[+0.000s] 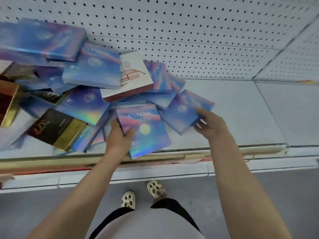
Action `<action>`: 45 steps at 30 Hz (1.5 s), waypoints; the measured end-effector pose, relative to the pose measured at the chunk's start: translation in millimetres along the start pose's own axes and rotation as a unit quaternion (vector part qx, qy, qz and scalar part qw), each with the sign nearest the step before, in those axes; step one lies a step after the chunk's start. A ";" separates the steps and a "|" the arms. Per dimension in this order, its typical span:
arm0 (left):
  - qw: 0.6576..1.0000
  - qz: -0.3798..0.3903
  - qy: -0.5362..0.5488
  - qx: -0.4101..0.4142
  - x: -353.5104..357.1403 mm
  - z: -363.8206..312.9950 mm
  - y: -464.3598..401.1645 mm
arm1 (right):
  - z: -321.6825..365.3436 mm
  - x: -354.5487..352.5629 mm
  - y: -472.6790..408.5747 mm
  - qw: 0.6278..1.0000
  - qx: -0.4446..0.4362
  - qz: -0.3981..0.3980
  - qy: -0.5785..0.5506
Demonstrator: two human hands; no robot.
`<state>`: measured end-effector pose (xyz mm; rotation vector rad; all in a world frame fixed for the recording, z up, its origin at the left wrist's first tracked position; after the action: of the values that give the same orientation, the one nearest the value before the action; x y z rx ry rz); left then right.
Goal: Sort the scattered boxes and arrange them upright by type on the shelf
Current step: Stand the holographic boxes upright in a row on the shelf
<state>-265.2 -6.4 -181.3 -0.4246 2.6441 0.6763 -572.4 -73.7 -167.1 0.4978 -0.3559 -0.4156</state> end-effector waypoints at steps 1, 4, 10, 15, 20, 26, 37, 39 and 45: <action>1.000 0.012 0.023 -0.003 0.6 2.0 1.8 | -8.2 0.4 8.6 1.000 -0.001 0.001 -0.004; 0.998 0.041 0.048 0.006 3.2 2.0 7.8 | -13.7 -12.5 31.5 0.997 -0.061 -0.055 0.007; 0.991 0.097 0.085 0.034 13.8 -9.0 19.5 | 13.2 -79.6 83.9 0.971 -0.172 -0.153 0.068; 0.984 0.149 0.083 0.050 46.1 -36.3 50.2 | 23.6 -144.2 128.2 0.960 -0.211 -0.185 0.020; 0.970 0.217 0.069 0.091 109.7 -60.2 97.4 | 22.5 -231.9 155.9 0.953 -0.211 -0.216 0.025; 0.950 0.272 0.051 0.145 216.6 -85.1 175.3 | 36.8 -362.0 185.2 0.942 -0.239 -0.236 0.022; 0.906 0.379 0.054 0.181 397.6 -130.3 280.5 | 84.9 -541.6 187.4 0.908 -0.280 -0.312 0.022; 0.902 0.384 0.063 0.186 432.9 -145.8 287.4 | 97.6 -566.1 175.4 0.904 -0.281 -0.322 0.016; 0.900 0.382 0.060 0.202 542.9 -199.5 294.5 | 151.2 -633.1 126.9 0.895 -0.283 -0.345 0.018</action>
<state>-911.3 34.2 -134.6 0.7513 2.9304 0.2726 -1141.7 263.2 -119.1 0.0378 0.0059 -1.1607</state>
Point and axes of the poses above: each hand's wrist, its own y-axis away from the middle knuckle, its own x-axis out of the palm, z = x × y, the point moved 6 cm from there along -y, towards the middle knuckle, and after that the axes turned 8 degrees about -x, right-handed, at the moved point
